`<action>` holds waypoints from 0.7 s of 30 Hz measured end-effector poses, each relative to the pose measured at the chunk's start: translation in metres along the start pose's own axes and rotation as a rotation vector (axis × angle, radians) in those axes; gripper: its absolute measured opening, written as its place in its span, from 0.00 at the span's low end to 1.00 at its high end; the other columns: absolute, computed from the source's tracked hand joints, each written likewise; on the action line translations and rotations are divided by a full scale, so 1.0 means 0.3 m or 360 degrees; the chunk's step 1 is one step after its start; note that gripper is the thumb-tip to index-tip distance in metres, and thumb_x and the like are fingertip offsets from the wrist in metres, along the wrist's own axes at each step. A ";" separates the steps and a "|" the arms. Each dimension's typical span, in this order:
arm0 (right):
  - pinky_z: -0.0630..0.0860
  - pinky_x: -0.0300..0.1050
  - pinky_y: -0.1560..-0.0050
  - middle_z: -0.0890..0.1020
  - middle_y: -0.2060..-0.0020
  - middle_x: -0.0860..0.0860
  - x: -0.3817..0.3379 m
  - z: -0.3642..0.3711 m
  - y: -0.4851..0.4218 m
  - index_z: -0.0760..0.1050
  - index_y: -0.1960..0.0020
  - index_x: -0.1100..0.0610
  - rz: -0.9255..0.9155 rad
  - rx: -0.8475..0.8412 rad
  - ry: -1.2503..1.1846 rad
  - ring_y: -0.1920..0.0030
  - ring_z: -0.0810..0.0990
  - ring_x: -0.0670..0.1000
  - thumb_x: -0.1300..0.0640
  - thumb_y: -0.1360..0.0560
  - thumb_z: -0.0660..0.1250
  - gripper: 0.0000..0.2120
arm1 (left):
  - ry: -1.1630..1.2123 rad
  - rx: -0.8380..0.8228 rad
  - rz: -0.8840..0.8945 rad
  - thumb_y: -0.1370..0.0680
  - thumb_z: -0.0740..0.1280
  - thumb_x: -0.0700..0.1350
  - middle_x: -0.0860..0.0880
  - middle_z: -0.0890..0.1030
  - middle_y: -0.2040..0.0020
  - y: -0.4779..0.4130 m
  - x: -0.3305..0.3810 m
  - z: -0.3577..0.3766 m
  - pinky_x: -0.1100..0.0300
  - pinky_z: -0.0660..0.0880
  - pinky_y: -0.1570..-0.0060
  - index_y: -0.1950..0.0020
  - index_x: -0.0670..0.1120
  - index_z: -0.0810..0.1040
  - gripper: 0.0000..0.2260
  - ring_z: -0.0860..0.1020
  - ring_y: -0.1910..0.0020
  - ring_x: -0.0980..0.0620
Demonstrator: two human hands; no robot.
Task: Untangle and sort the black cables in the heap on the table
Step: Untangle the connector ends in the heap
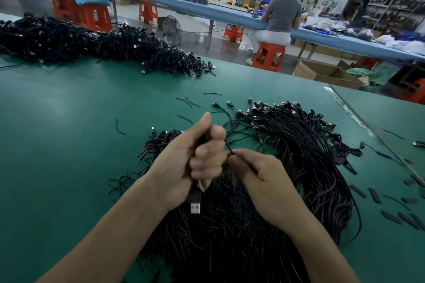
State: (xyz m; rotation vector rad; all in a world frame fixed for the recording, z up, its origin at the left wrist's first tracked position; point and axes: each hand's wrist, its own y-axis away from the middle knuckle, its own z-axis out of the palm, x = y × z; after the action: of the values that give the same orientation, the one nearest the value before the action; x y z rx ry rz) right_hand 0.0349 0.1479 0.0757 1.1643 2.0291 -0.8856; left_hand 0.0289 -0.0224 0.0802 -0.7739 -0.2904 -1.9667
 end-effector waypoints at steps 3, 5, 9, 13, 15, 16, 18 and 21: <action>0.66 0.48 0.73 0.74 0.72 0.51 -0.015 0.014 0.018 0.75 0.58 0.50 0.0023 -0.0226 0.0209 0.75 0.65 0.46 0.49 0.18 0.59 0.13 | 0.0025 0.0249 0.0371 0.20 0.59 0.53 0.48 0.83 0.61 -0.023 -0.016 -0.010 0.65 0.79 0.67 0.51 0.43 0.87 0.20 0.82 0.66 0.55; 0.67 0.51 0.72 0.76 0.69 0.51 -0.027 0.009 0.028 0.75 0.57 0.50 0.0017 -0.0314 0.0398 0.74 0.68 0.47 0.45 0.19 0.56 0.14 | -0.0100 0.0263 0.0559 0.21 0.60 0.52 0.44 0.85 0.47 -0.035 -0.030 -0.024 0.61 0.81 0.52 0.43 0.42 0.85 0.19 0.84 0.49 0.50; 0.70 0.42 0.67 0.77 0.67 0.43 -0.060 -0.023 0.025 0.74 0.59 0.49 -0.0051 -0.0188 0.0470 0.68 0.74 0.45 0.46 0.21 0.59 0.12 | -0.1360 0.0544 0.0943 0.20 0.60 0.52 0.48 0.85 0.45 -0.034 -0.055 -0.060 0.60 0.79 0.45 0.39 0.48 0.79 0.16 0.83 0.43 0.51; 0.70 0.32 0.62 0.80 0.65 0.41 -0.058 -0.061 -0.002 0.81 0.60 0.50 -0.0171 0.0103 0.0313 0.63 0.78 0.42 0.54 0.24 0.71 0.06 | -0.2004 0.0460 0.0557 0.18 0.59 0.53 0.54 0.82 0.66 -0.012 -0.073 -0.045 0.60 0.76 0.69 0.58 0.47 0.80 0.17 0.80 0.69 0.53; 0.68 0.30 0.65 0.80 0.68 0.41 -0.048 -0.074 -0.012 0.81 0.61 0.50 -0.0186 0.0190 0.0201 0.68 0.75 0.42 0.54 0.28 0.76 0.05 | -0.1787 0.0425 0.0221 0.16 0.56 0.54 0.50 0.78 0.74 -0.003 -0.072 -0.031 0.64 0.70 0.76 0.64 0.45 0.79 0.23 0.74 0.78 0.53; 0.68 0.30 0.66 0.80 0.69 0.42 -0.042 -0.077 -0.015 0.81 0.61 0.49 -0.0188 0.0219 0.0139 0.69 0.74 0.42 0.54 0.29 0.77 0.05 | -0.1696 0.0401 0.0087 0.16 0.55 0.56 0.50 0.74 0.78 0.002 -0.066 -0.026 0.66 0.66 0.78 0.66 0.46 0.80 0.25 0.70 0.81 0.54; 0.70 0.30 0.65 0.82 0.68 0.41 -0.031 -0.074 -0.021 0.82 0.61 0.49 -0.0186 0.0244 -0.0020 0.68 0.77 0.41 0.51 0.29 0.75 0.04 | -0.1415 0.0282 -0.0128 0.17 0.54 0.58 0.52 0.67 0.81 0.014 -0.051 -0.019 0.67 0.60 0.81 0.69 0.48 0.79 0.27 0.62 0.83 0.56; 0.66 0.31 0.70 0.80 0.71 0.42 -0.012 -0.045 -0.029 0.81 0.61 0.47 -0.0094 0.0293 -0.0221 0.73 0.72 0.40 0.45 0.26 0.67 0.09 | -0.0642 0.0030 -0.0301 0.18 0.58 0.57 0.55 0.64 0.81 0.020 -0.021 -0.015 0.68 0.58 0.83 0.70 0.48 0.73 0.23 0.60 0.84 0.60</action>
State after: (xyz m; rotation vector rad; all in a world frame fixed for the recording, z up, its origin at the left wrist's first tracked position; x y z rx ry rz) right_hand 0.0261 0.1535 0.0883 1.1108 1.9095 -1.1705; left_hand 0.0344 -0.0233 0.0721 -1.1662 -0.6407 -1.9656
